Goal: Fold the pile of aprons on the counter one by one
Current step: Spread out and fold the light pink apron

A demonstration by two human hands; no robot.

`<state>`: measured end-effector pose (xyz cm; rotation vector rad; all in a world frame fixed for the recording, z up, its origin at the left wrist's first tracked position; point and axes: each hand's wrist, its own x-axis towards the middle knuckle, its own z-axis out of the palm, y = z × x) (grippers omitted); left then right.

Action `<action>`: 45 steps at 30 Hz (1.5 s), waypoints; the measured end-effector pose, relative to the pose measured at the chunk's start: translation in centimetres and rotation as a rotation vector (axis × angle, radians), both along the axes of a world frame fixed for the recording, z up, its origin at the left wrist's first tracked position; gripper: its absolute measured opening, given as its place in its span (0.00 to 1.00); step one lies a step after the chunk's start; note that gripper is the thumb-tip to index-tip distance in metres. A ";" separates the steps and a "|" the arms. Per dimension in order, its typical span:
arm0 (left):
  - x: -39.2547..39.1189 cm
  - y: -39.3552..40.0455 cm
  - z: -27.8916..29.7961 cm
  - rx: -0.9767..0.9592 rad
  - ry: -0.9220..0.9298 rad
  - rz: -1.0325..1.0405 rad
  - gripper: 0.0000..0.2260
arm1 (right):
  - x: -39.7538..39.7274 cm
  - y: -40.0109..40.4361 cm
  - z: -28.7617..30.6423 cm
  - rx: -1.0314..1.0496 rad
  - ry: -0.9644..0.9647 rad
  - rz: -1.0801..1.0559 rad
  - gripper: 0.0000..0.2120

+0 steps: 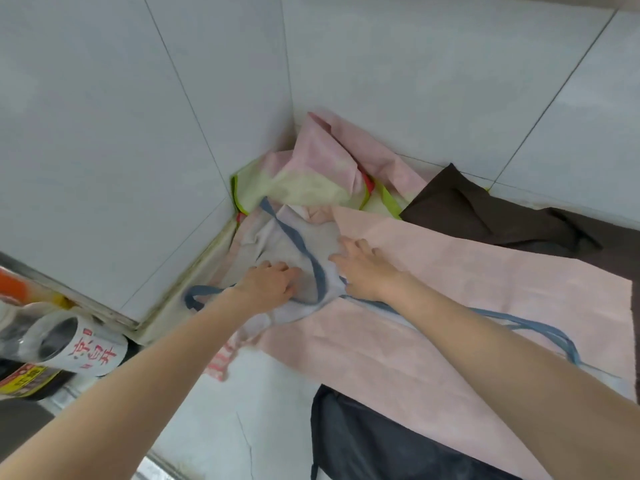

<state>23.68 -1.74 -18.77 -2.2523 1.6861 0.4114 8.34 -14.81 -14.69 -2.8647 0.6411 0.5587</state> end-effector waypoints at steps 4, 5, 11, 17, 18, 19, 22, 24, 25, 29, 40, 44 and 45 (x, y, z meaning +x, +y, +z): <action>2.1 -0.1 0.3 -0.035 0.082 0.224 0.18 | 1.8 -2.6 0.1 -0.224 -0.200 -0.249 0.35; 2.6 -0.5 0.6 -0.070 0.080 0.250 0.16 | 1.8 -3.5 0.2 -0.253 -0.172 -0.331 0.34; 1.4 -4.6 4.6 -0.332 0.079 0.062 0.20 | -0.2 -6.8 0.1 0.104 -0.005 -0.411 0.12; -0.5 -9.0 3.7 -0.133 0.022 -0.079 0.32 | -5.3 -8.7 2.7 0.295 0.100 -0.303 0.05; -0.8 -9.4 3.7 -0.114 -0.003 -0.079 0.32 | -6.2 -9.1 3.0 0.317 0.132 -0.313 0.04; -1.0 -9.9 3.7 -0.104 -0.033 -0.087 0.32 | -7.1 -9.7 3.2 0.319 0.160 -0.323 0.06; -0.9 -11.2 3.9 -0.092 -0.086 -0.103 0.29 | -9.3 -10.9 3.5 0.198 0.181 -0.326 0.07; -0.4 -11.5 3.9 -0.082 -0.149 -0.093 0.24 | -10.0 -11.2 3.1 0.179 0.146 -0.326 0.08; -0.2 -11.6 3.9 -0.070 -0.183 -0.088 0.22 | -10.2 -11.2 2.9 0.183 0.145 -0.332 0.10; 0.3 -12.1 4.7 0.029 -0.201 0.020 0.16 | -10.0 -11.3 2.6 0.089 0.230 -0.326 0.13; 1.9 -13.3 7.4 -0.278 0.198 0.128 0.05 | -10.8 -12.1 6.0 -0.232 0.374 -0.436 0.19; 0.6 -13.5 7.7 -0.291 0.174 0.032 0.13 | -5.6 -9.6 4.4 0.039 -0.123 -0.396 0.30; 0.4 -13.6 7.7 -0.284 0.133 0.000 0.14 | -4.2 -9.0 4.0 0.088 -0.173 -0.371 0.31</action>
